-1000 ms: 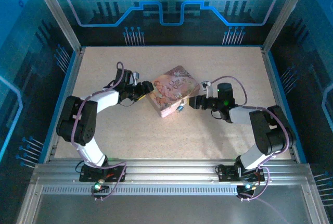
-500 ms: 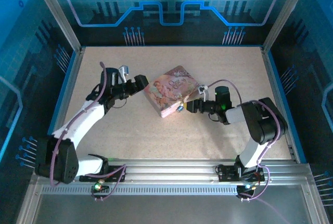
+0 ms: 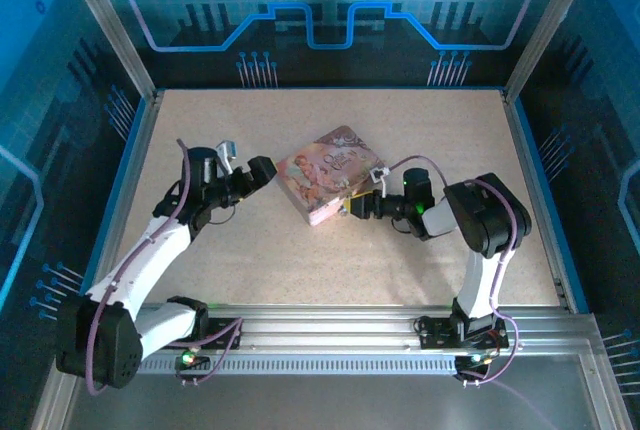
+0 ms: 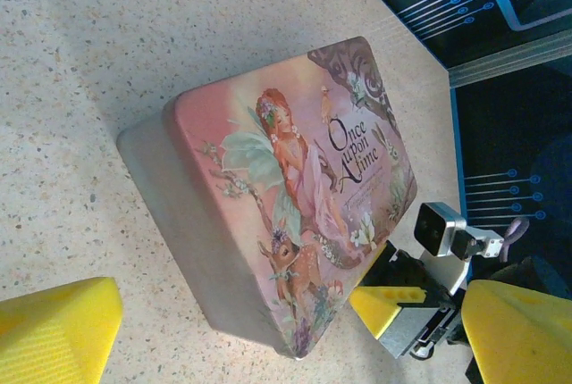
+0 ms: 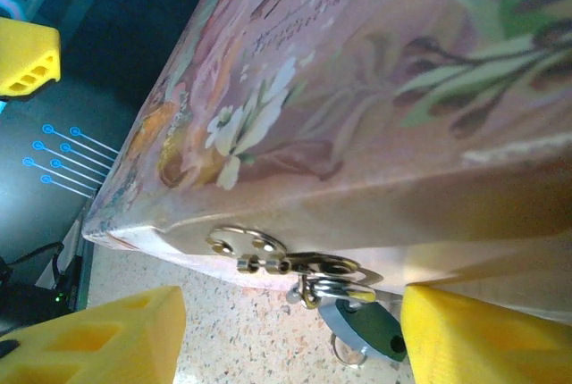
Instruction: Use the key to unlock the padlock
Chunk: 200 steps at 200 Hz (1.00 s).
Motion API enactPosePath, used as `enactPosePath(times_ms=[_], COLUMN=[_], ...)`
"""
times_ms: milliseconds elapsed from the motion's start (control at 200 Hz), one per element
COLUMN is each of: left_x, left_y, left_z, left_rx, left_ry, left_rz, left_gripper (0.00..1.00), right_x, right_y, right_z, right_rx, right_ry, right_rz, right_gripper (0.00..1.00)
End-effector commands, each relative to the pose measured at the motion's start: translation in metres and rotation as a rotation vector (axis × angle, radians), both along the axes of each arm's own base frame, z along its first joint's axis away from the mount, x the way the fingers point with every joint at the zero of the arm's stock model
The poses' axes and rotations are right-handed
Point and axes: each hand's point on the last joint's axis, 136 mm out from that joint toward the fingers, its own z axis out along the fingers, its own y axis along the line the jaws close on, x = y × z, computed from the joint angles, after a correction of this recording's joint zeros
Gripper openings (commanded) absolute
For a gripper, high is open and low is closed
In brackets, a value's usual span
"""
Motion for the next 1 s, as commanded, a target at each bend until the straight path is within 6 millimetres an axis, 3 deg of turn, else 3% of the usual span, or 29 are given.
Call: enactPosePath(times_ms=[0,405,725,995], left_x=[-0.005,-0.006,-0.007,-0.007], left_y=[0.004,0.005,0.007,0.007], left_z=[-0.005,-0.007,-0.007,-0.007], left_rx=[-0.024,-0.022,-0.019,-0.019], left_ry=[0.018,0.024,0.022,0.023], left_rz=[0.031,0.034,0.040,0.040], left_gripper=[0.98,0.99,0.98,0.99], right_x=[0.004,-0.005,-0.011,-0.013], right_y=[0.009,0.015,0.014,0.014], right_z=[0.009,0.026,0.021,0.015], right_rx=[0.038,0.090,0.077,0.066], right_ry=[-0.055,-0.121,-0.105,-0.085], right_rz=[0.026,0.099,0.113,0.124], right_gripper=[0.66,0.59,0.50,0.37])
